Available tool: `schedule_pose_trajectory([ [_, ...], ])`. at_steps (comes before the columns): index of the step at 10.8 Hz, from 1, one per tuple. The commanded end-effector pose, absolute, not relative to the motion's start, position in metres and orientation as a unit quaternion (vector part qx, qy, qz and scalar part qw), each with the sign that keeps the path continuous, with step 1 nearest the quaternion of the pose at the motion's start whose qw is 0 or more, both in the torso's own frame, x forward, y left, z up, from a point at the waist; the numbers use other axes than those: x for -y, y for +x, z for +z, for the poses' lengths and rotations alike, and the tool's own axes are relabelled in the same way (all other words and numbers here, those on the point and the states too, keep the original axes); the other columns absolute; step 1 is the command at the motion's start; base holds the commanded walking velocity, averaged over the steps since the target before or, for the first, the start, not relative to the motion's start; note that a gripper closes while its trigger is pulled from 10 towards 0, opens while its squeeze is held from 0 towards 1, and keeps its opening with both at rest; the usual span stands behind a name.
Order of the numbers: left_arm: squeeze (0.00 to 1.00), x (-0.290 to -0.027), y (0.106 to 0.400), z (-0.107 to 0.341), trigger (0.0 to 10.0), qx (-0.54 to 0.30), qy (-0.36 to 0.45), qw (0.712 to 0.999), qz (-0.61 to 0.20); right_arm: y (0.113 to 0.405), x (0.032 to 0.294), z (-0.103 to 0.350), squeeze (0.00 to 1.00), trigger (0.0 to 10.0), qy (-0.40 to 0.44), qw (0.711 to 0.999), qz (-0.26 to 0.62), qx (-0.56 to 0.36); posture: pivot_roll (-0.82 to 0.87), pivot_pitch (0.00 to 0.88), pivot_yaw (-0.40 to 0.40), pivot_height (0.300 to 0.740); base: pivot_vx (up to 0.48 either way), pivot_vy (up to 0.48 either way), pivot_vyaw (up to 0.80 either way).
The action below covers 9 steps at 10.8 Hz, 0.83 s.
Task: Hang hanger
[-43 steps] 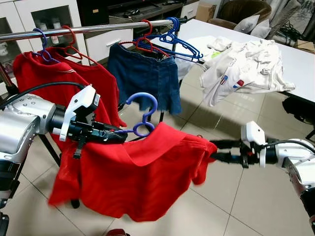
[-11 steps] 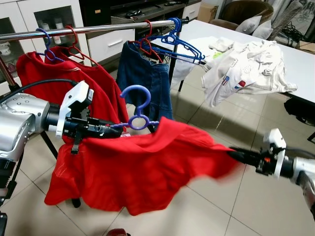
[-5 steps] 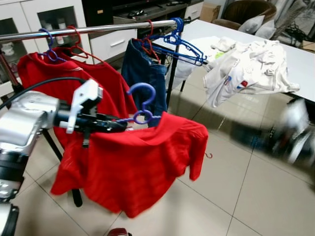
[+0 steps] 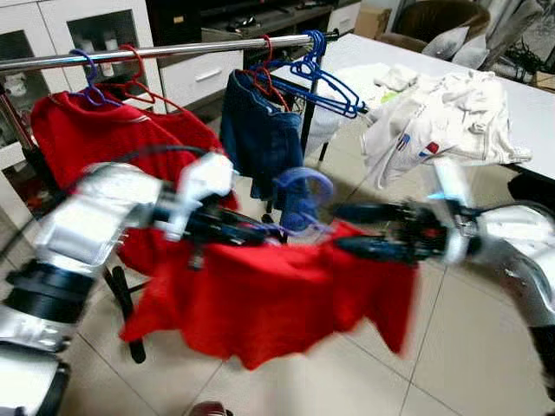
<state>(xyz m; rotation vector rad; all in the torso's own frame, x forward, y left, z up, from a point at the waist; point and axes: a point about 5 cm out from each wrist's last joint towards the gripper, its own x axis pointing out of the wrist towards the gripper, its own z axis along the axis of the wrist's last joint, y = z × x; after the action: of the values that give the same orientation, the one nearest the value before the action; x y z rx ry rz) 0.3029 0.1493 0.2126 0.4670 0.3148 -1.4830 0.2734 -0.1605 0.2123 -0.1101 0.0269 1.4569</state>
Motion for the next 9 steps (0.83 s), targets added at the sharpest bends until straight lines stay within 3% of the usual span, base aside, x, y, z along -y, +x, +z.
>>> schedule_pose_trajectory([
  [1, 0.00, -0.147, 0.303, 0.220, 0.0, -0.128, 0.230, 0.701, -0.663, 0.273, 0.157, 0.214, 0.00, 10.0, -0.051, 0.745, 0.665, -0.020, 0.11, 0.000, -0.075, 0.740, 0.000, 0.000, 0.00],
  [3, 0.00, -0.141, 0.301, 0.219, 0.0, -0.127, 0.253, 0.695, -0.661, 0.284, 0.148, 0.207, 0.00, 10.0, -0.078, 0.764, 0.639, -0.039, 0.10, 0.000, -0.079, 0.740, 0.000, 0.000, 0.00],
  [5, 0.00, -0.141, 0.299, 0.222, 0.0, -0.130, 0.280, 0.686, -0.659, 0.286, 0.146, 0.207, 0.00, 9.6, -0.093, 0.764, 0.636, -0.062, 0.10, 0.000, -0.081, 0.740, 0.000, 0.000, 0.00],
  [6, 0.00, -0.139, 0.297, 0.224, 0.0, -0.128, 0.285, 0.679, -0.665, 0.288, 0.143, 0.205, 0.00, 1.1, -0.109, 0.756, 0.642, -0.072, 0.10, 0.000, -0.080, 0.740, 0.000, 0.000, 0.00],
  [7, 0.00, -0.136, 0.296, 0.226, 0.0, -0.124, 0.289, 0.674, -0.668, 0.288, 0.141, 0.203, 0.00, 0.0, -0.114, 0.749, 0.648, -0.079, 0.10, 0.000, -0.080, 0.740, 0.000, 0.000, 0.00],
  [9, 0.00, -0.133, 0.296, 0.228, 0.0, -0.120, 0.292, 0.670, -0.672, 0.288, 0.137, 0.200, 0.00, 0.0, -0.119, 0.739, 0.657, -0.089, 0.11, 0.000, -0.078, 0.740, 0.000, 0.000, 0.00],
])
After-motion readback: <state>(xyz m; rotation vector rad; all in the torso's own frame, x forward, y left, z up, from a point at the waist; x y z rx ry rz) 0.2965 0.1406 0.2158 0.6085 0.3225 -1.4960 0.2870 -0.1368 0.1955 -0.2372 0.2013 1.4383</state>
